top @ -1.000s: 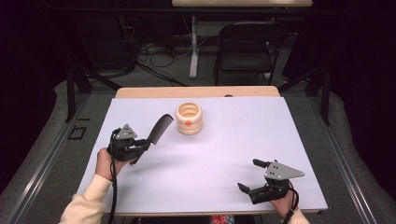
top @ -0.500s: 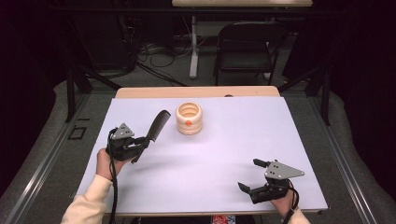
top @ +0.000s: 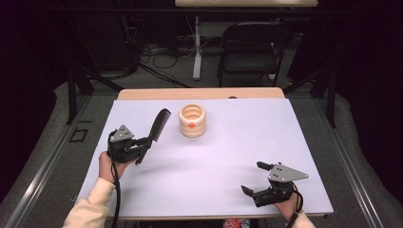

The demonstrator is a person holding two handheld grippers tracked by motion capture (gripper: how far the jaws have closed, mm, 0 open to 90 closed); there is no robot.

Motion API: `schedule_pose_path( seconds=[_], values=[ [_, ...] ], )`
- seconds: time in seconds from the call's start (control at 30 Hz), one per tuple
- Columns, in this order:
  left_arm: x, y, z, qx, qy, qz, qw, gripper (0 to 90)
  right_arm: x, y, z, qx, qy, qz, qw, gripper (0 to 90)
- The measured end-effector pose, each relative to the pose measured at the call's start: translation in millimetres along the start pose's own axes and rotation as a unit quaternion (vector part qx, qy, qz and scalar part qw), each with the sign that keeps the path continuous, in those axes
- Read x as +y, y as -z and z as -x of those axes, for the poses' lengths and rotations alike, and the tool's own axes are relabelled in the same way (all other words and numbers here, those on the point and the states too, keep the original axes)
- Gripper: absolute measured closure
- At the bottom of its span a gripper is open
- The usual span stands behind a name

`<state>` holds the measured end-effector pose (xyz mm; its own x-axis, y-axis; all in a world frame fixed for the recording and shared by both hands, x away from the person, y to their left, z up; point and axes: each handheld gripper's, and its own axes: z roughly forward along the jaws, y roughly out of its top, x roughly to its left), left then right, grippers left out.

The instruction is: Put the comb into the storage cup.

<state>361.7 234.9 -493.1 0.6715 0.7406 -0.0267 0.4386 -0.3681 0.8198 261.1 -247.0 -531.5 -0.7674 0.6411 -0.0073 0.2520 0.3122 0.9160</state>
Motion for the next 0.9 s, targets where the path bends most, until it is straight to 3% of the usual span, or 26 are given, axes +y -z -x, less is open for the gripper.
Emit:
schedule_pose_path(
  seconds=[0.9],
  values=[
    [9.2, 3.4, -7.3, -0.001, 0.040, 0.059, 0.9975, 72.8, 1.9, -6.4, -1.7, -0.007, 0.004, -0.013, 0.9999, 0.2]
  ],
)
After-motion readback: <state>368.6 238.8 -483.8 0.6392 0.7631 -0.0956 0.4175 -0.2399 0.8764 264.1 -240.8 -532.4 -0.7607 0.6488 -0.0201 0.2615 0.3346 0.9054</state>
